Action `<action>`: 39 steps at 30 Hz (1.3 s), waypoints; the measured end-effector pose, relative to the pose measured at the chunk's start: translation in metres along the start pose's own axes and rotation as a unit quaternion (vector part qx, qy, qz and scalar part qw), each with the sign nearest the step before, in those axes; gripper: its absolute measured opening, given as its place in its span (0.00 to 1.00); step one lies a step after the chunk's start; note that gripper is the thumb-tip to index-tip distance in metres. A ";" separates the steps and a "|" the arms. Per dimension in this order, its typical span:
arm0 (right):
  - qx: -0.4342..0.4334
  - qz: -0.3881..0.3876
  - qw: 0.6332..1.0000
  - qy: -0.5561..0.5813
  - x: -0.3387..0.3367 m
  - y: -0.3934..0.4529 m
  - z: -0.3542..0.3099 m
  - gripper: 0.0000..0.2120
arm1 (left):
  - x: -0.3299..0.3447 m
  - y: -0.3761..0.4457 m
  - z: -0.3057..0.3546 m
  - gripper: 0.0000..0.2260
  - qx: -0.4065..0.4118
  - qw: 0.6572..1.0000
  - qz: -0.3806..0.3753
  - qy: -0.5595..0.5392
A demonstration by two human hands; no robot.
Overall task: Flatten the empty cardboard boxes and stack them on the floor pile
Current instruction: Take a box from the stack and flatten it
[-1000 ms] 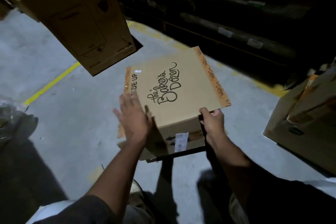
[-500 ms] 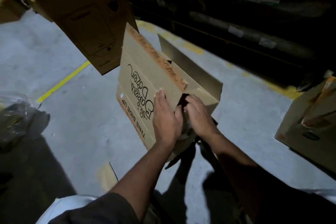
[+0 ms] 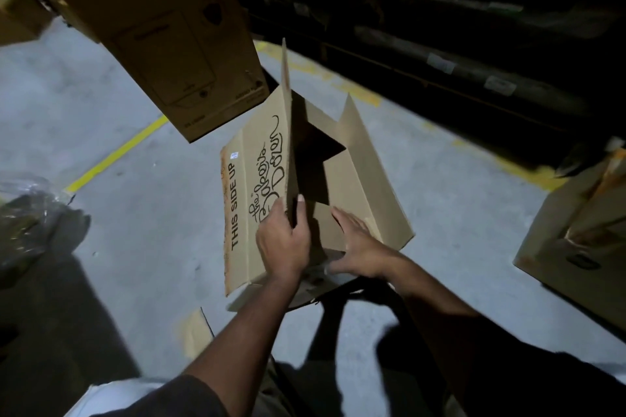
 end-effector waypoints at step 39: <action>0.184 0.371 0.896 0.160 -0.051 -0.031 0.094 0.06 | 0.165 -0.055 -0.067 0.38 0.140 0.861 -0.452 0.184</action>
Point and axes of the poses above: each hand's wrist, its own y-axis towards the middle knuckle, its own x-axis out of the palm, z = x × y, the point moved 7 cm from there along y, towards the middle knuckle, and after that the axes turned 8 degrees about y, right-handed, at the moved point
